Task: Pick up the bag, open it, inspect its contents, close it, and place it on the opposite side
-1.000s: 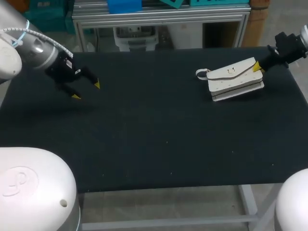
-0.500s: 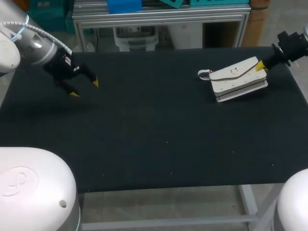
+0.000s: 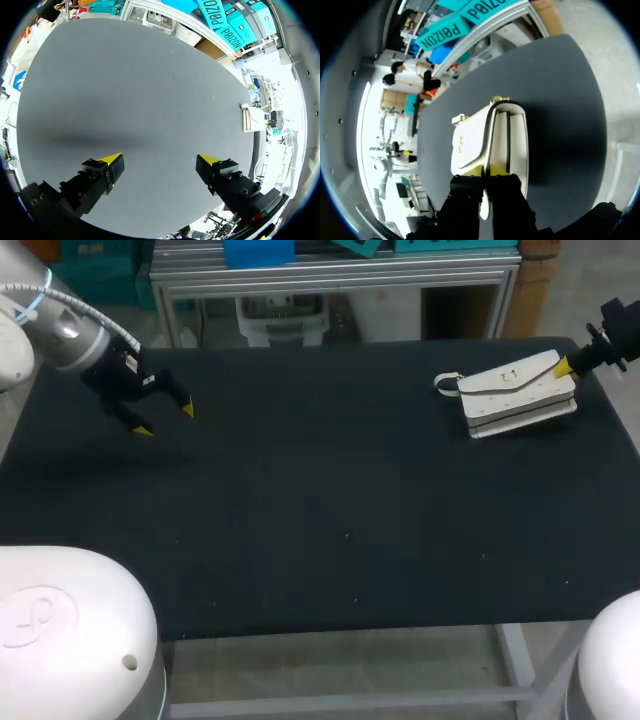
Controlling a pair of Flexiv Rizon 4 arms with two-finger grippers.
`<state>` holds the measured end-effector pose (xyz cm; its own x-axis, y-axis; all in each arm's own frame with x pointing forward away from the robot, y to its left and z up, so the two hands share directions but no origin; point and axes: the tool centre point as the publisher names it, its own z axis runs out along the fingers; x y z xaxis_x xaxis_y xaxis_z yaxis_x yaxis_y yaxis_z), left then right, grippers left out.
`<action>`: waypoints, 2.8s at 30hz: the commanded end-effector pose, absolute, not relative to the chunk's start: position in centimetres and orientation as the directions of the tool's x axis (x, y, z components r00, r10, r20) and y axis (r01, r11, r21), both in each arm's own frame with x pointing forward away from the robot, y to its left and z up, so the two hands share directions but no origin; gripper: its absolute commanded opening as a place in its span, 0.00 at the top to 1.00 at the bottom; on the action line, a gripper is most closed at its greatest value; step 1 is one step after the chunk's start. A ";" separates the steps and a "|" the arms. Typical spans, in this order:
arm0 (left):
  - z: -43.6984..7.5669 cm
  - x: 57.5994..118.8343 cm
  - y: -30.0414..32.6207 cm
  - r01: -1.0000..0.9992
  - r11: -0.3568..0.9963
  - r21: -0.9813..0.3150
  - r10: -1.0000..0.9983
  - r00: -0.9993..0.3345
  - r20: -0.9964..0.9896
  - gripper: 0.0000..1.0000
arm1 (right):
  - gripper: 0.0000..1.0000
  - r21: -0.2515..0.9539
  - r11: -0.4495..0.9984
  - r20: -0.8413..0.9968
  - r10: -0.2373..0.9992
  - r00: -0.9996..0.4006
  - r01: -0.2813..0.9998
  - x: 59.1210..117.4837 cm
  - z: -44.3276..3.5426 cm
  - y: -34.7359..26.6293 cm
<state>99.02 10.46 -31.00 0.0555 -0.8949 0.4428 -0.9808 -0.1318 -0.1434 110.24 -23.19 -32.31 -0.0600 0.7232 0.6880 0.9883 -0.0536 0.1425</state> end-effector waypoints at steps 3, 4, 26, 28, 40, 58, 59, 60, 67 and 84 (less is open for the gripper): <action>-31.0 100.0 11.4 -0.982 -0.126 -0.139 -0.897 0.053 0.439 0.00 | 1.00 0.130 -0.027 0.722 0.688 -0.075 0.991 113.3 -31.7 -27.3; -30.9 100.1 11.6 -0.982 -0.119 -0.145 -0.900 0.045 0.434 0.00 | 1.00 0.136 -0.021 0.736 0.672 -0.086 0.991 113.8 -31.7 -28.2; -31.4 100.7 12.7 -0.984 -0.123 -0.128 -0.913 0.061 0.404 0.00 | 1.00 0.074 0.029 0.792 0.606 -0.076 0.997 116.9 -33.1 -30.8; -31.5 100.7 12.7 -0.984 -0.124 -0.124 -0.912 0.064 0.404 0.00 | 1.00 0.060 0.059 0.794 0.602 -0.083 0.996 116.8 -33.2 -30.1; -31.7 100.4 12.9 -0.985 -0.126 -0.120 -0.908 0.066 0.415 0.00 | 1.00 0.024 0.144 0.837 0.538 -0.099 0.989 115.6 -33.2 -29.7; -31.6 100.1 12.8 -0.985 -0.122 -0.125 -0.908 0.060 0.414 0.00 | 0.00 -0.005 0.050 0.749 0.661 -0.030 0.999 116.2 -32.5 -31.2; -31.6 100.1 12.8 -0.984 -0.123 -0.126 -0.908 0.061 0.415 0.00 | 0.00 0.000 0.042 0.739 0.674 -0.028 0.999 116.1 -32.2 -31.3; -31.6 100.0 12.9 -0.984 -0.125 -0.127 -0.908 0.061 0.416 0.00 | 0.00 -0.001 0.039 0.735 0.677 -0.026 0.999 116.1 -32.0 -31.5; -31.6 100.1 12.9 -0.984 -0.121 -0.128 -0.906 0.057 0.419 0.00 | 0.00 -0.004 0.007 0.689 0.725 -0.002 1.000 115.5 -30.7 -33.1; -29.3 100.0 13.4 -0.981 -0.078 -0.179 -0.939 0.012 0.343 0.00 | 0.00 0.022 -0.035 0.418 0.908 0.023 0.999 112.8 -27.5 -34.1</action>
<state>100.57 13.53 -30.13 0.0101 -0.9327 0.3606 -0.9819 -0.0775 -0.1731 113.02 -34.93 -28.99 0.0154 0.8659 0.5000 0.9854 -0.0981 0.1394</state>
